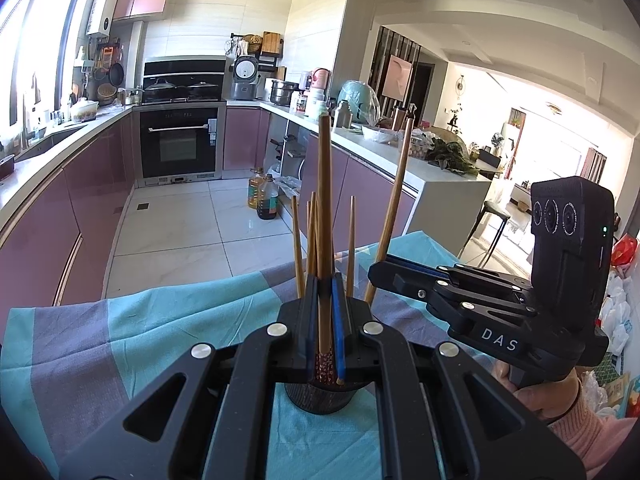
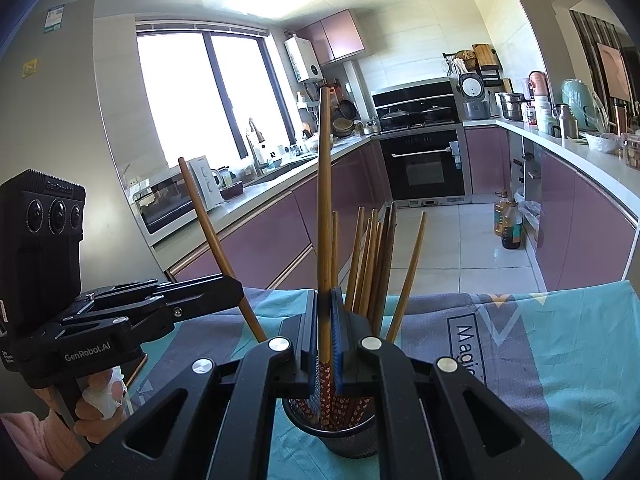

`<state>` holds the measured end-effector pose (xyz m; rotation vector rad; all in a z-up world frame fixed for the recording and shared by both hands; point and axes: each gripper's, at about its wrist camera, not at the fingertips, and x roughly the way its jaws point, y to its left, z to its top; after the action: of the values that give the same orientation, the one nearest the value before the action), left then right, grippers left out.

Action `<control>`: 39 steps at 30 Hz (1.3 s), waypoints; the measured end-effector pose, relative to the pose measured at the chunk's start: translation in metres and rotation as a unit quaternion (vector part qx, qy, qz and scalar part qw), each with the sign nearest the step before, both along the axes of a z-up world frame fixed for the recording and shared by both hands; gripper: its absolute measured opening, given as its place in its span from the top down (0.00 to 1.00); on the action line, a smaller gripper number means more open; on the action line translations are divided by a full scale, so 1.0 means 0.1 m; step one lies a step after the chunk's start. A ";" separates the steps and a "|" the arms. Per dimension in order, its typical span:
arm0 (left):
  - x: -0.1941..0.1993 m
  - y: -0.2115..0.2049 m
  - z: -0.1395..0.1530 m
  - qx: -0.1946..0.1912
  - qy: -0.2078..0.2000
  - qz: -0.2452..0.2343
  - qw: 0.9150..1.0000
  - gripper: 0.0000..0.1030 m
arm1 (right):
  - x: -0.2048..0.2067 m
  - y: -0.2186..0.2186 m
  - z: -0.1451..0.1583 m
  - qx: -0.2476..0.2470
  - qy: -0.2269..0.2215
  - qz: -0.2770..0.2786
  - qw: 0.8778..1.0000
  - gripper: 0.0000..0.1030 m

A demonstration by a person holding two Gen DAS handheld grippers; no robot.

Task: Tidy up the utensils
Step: 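Push both held chopsticks down into the mesh cup among the others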

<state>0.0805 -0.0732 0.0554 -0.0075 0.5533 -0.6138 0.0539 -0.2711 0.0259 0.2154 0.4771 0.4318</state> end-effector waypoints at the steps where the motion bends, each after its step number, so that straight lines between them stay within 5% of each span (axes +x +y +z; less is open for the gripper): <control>1: 0.00 -0.01 0.01 0.001 0.001 0.000 1.000 0.93 | 0.01 0.00 0.00 0.000 0.001 0.000 1.000 0.95; 39: 0.14 -0.20 -0.09 0.037 0.026 -0.007 0.999 0.93 | 0.12 0.04 -0.34 0.009 0.041 0.002 0.999 0.95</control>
<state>0.0948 -0.0932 0.0459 0.0507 0.6265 -0.6073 0.0663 -0.2672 -0.0081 0.2505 0.5536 0.4326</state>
